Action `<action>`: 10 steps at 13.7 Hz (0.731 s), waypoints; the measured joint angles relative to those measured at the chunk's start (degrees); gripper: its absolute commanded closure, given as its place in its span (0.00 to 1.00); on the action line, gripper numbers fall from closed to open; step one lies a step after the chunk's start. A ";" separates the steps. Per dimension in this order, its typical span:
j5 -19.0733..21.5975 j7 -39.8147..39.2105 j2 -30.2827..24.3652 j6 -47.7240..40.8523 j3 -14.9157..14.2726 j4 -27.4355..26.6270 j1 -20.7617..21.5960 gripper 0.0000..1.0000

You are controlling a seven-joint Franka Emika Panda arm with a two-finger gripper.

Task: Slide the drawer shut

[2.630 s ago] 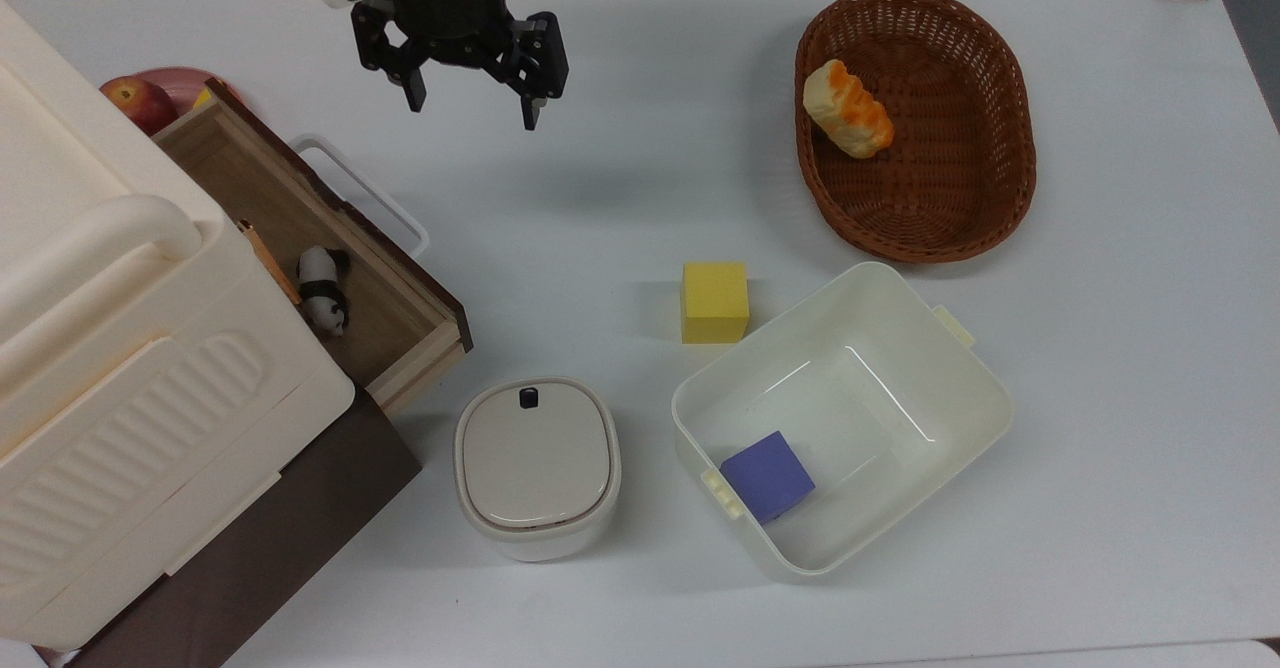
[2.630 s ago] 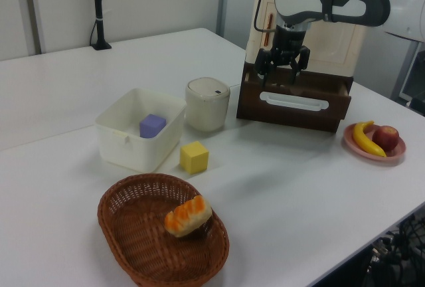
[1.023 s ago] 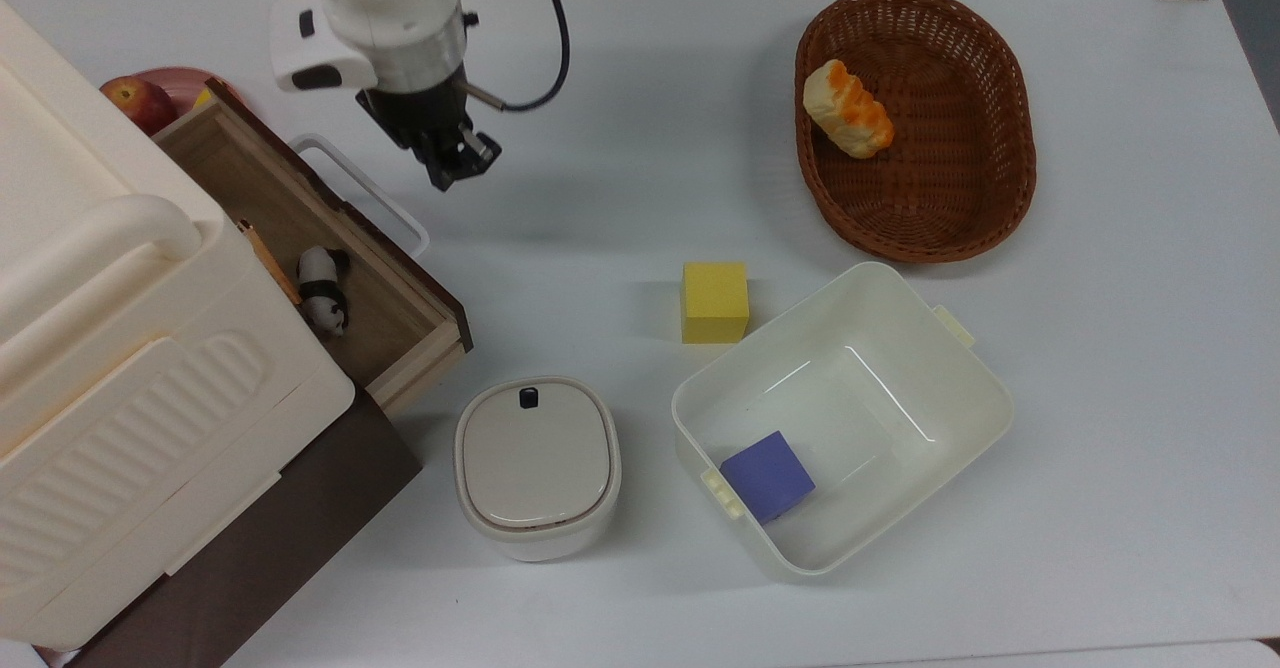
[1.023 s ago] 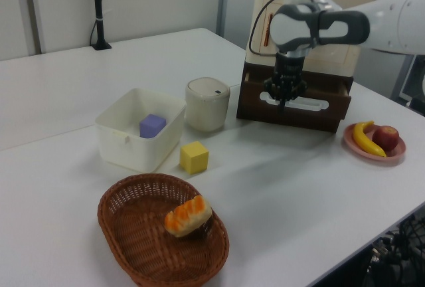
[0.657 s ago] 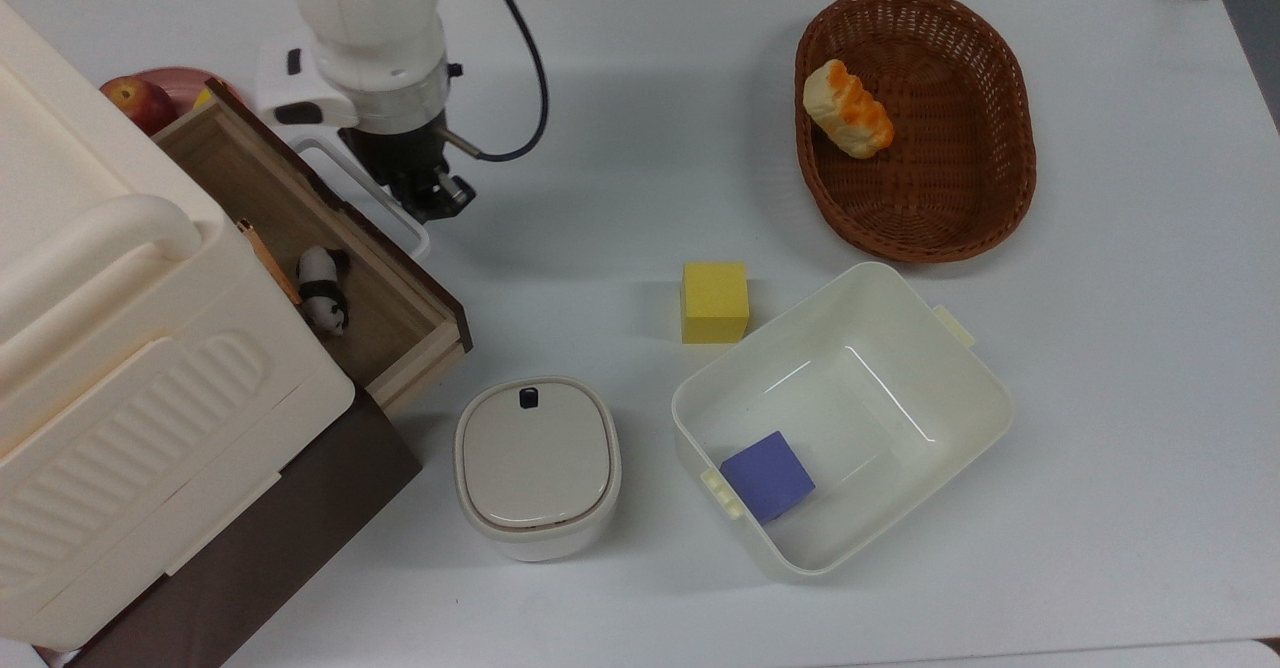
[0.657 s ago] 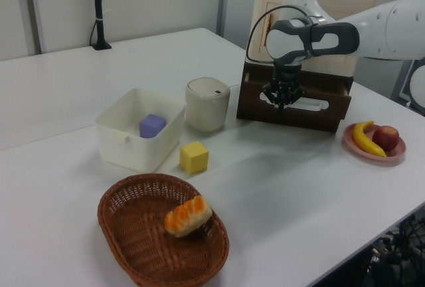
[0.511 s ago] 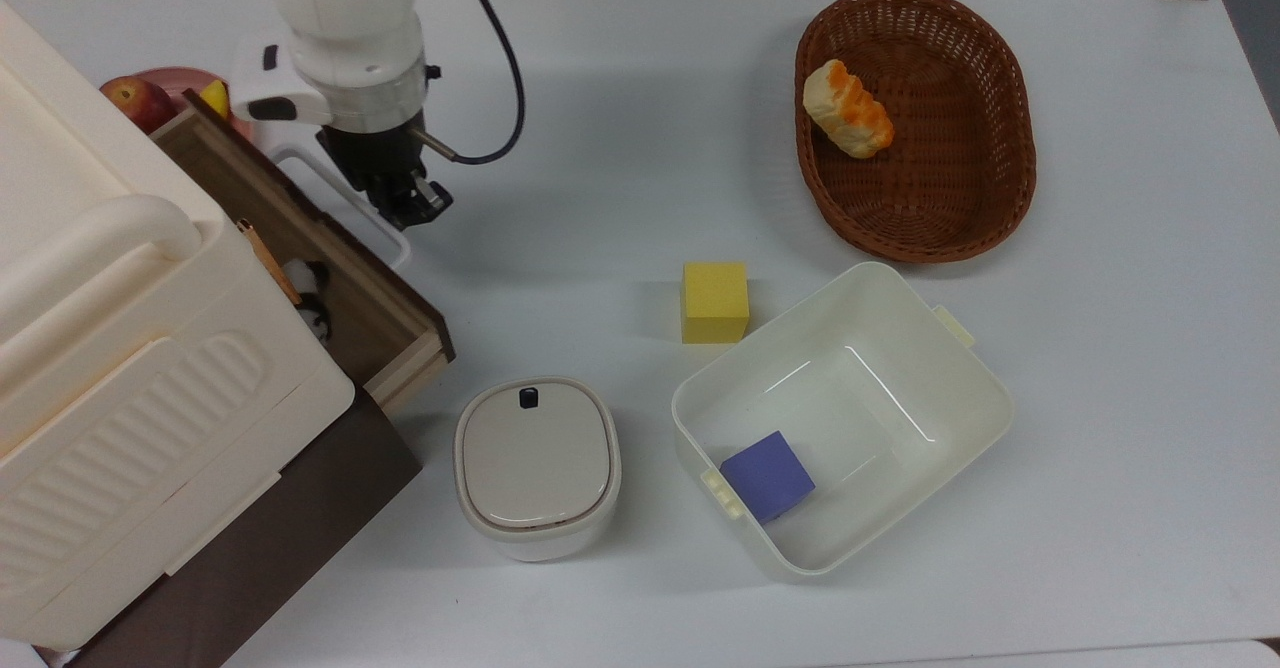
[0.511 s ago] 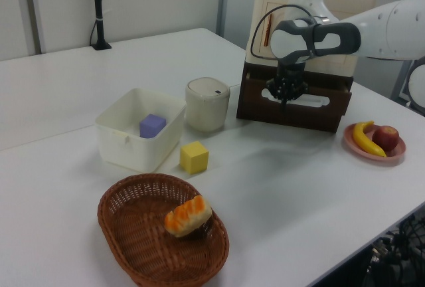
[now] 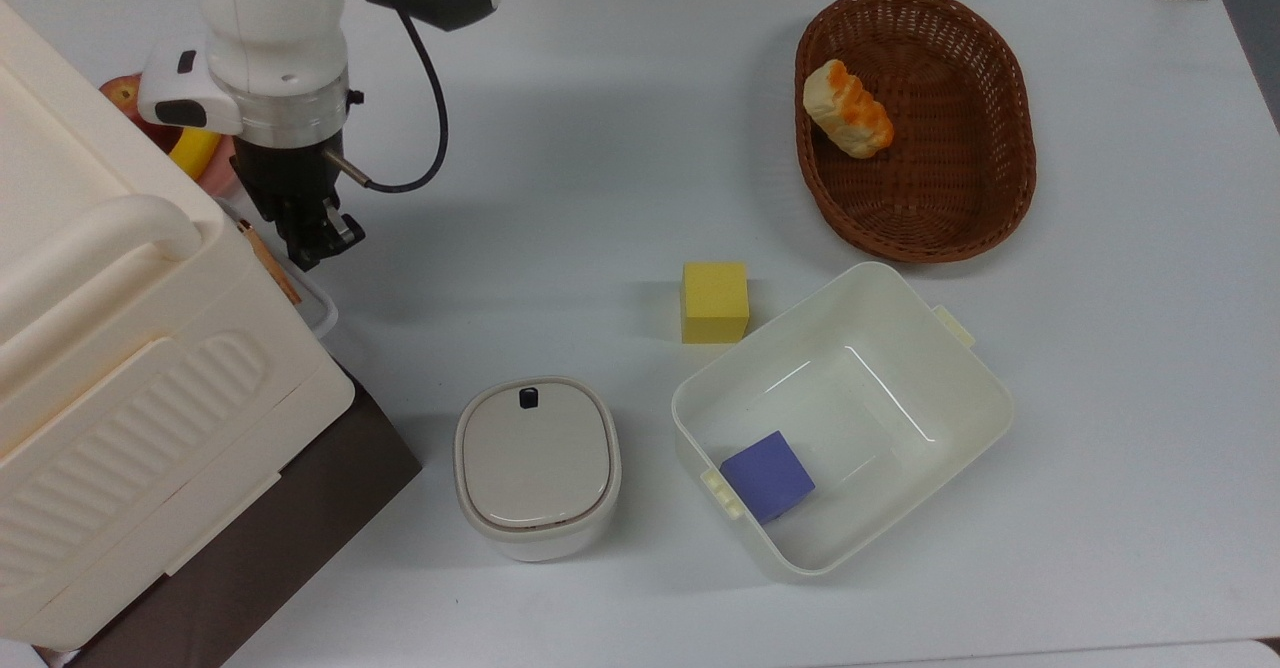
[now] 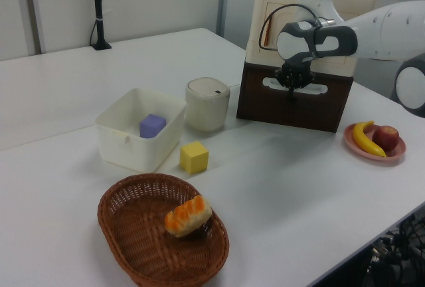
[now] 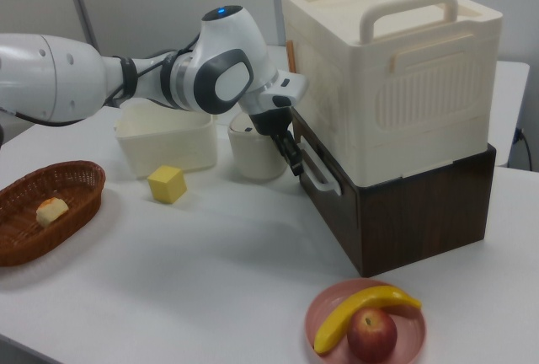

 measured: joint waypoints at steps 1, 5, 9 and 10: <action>-0.01 0.00 0.48 0.20 -0.16 0.31 0.02 0.99; -0.10 -7.98 0.10 -1.88 -0.31 1.10 0.85 0.82; 1.72 -22.09 -5.47 -15.75 1.16 1.89 3.93 0.26; 1.95 -23.19 -7.28 -18.12 2.30 1.82 4.12 0.02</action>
